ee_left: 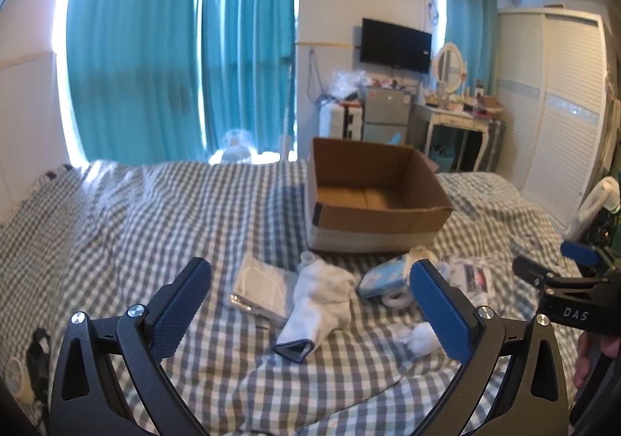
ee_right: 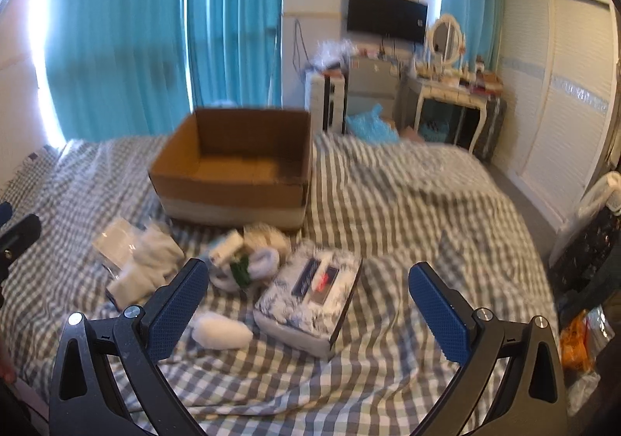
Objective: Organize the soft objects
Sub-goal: 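Grasp the white sock with the left tool while the right tool grasps the floral tissue box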
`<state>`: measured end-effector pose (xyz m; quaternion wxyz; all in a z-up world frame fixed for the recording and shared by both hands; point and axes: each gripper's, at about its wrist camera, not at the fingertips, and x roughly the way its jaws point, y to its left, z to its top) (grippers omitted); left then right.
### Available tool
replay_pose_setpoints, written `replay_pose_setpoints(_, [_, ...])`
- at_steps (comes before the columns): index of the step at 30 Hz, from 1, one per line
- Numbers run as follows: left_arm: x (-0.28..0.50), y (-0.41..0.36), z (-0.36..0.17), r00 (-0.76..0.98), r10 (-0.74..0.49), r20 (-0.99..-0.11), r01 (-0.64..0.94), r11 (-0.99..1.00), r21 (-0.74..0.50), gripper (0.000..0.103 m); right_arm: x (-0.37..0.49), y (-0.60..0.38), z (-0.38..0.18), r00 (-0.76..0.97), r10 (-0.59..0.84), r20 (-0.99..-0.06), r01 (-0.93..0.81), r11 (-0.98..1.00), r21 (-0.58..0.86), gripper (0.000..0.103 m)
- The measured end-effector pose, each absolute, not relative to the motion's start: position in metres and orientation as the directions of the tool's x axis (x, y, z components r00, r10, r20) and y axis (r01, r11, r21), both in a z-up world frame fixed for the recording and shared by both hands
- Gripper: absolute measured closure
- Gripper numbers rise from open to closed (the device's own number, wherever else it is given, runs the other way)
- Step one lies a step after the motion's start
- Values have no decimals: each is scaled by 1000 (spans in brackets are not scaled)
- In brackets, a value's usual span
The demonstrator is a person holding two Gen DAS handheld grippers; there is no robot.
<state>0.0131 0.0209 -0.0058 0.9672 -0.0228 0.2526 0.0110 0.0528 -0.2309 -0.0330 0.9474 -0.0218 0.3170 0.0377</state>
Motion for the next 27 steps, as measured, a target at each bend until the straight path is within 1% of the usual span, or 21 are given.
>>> replay_pose_setpoints(4, [23,22,-20,850,5,-527,-33,999,-44,0,72,-227,-53,740,66,-670,-94,996,-5,0])
replay_pose_setpoints(10, [36,13,-45,816,31,-578,-27,1000,14,1,99,-214,-88,659,59,-750,-136,990,-42,1])
replay_pose_setpoints(12, [41,12,-53,802,38,-596,-30,999,23,1,108,-213,-98,637,64,-768,-127,992,-23,1])
replay_pose_setpoints(15, [49,14,-66,770,20,-638,-23,1000,4,9,121,-214,-113,605,53,-794,-104,994,-13,1])
replay_pose_setpoints(18, [59,17,-80,734,4,-679,-26,999,-22,9,129,-210,-121,589,30,-807,-94,995,-32,1])
replay_pose_setpoints(21, [67,13,-90,716,18,-698,-36,999,-12,9,139,-212,-131,558,-9,-830,-63,997,-53,1])
replay_pose_setpoints(23, [72,9,-95,709,18,-705,-32,999,-7,9,141,-216,-138,543,3,-840,-61,998,-36,1])
replay_pose_setpoints(24, [75,7,-97,699,1,-715,-25,999,-23,10,143,-217,-140,539,7,-842,-60,998,-30,3])
replay_pose_setpoints(25, [78,6,-98,693,-14,-721,-21,999,-40,13,143,-219,-140,539,13,-842,-60,998,-23,10])
replay_pose_setpoints(26, [82,5,-101,686,-29,-727,-18,998,-58,15,145,-219,-140,542,16,-840,-59,998,-19,12])
replay_pose_setpoints(27, [87,5,-102,681,-34,-731,-17,998,-63,20,145,-221,-139,547,21,-837,-56,998,-11,15])
